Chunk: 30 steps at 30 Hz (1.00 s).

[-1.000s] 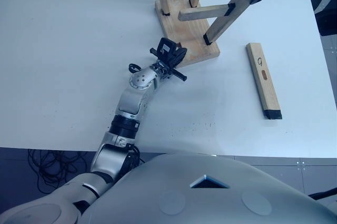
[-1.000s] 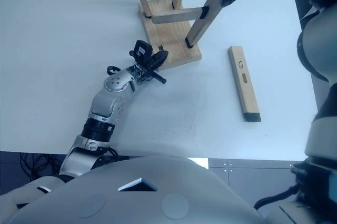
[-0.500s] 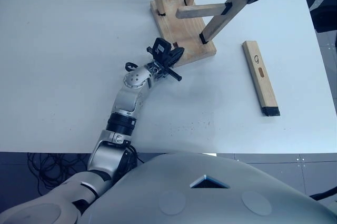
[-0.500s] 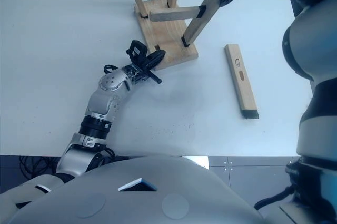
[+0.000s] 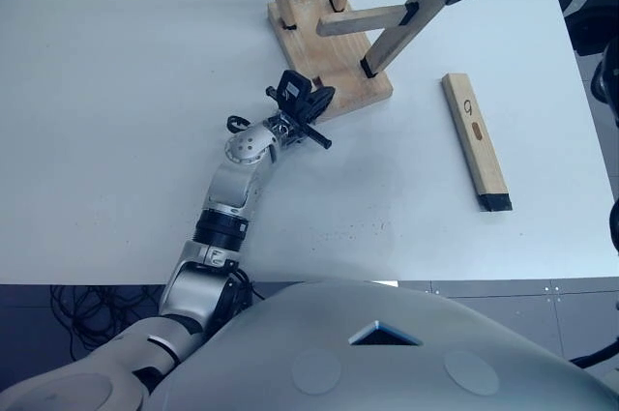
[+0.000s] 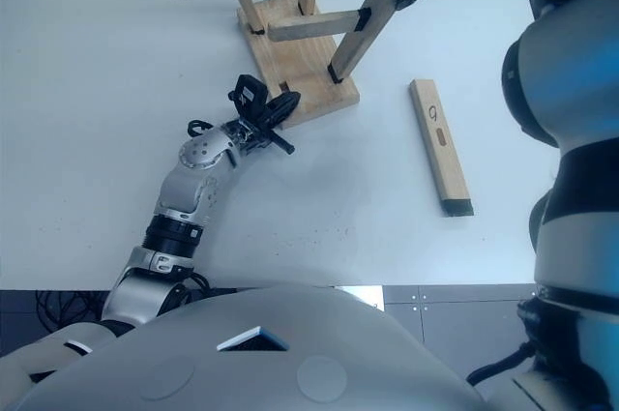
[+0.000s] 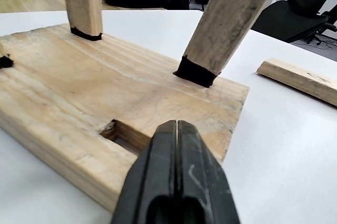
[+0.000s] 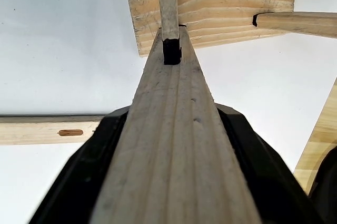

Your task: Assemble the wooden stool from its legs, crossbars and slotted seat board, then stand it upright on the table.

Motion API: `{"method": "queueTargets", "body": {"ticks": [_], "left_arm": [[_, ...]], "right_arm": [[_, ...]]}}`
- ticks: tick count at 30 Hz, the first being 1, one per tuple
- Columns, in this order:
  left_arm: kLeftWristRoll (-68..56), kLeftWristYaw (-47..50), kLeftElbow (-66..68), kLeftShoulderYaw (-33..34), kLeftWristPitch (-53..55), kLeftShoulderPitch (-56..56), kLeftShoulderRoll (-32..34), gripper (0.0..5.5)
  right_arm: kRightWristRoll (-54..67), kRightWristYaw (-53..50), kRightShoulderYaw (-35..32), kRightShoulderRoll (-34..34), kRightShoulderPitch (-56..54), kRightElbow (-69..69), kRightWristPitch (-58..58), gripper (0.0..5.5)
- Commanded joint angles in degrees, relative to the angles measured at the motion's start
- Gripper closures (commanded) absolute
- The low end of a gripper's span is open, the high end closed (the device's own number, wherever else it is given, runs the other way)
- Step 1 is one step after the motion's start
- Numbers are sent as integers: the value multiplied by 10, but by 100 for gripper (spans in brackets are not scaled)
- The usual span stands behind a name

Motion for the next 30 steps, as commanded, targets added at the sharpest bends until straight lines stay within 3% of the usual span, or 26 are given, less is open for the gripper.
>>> {"method": "queueTargets", "body": {"ticks": [1,6,20,28,30], "left_arm": [[30,-17,121,-26,37,60,12,550],[37,-23,165,-24,7,39,5,550],[32,-41,103,-20,57,26,34,550],[37,-47,114,-23,46,28,37,550],[38,-46,119,-24,44,26,36,550]], "right_arm": [[9,1,-12,36,37,1,-10,265],[-7,1,-23,17,14,8,-18,182],[22,1,19,-39,-19,7,-18,182],[96,1,48,-50,-7,-26,34,332],[109,1,61,-53,-3,-36,40,341]]}}
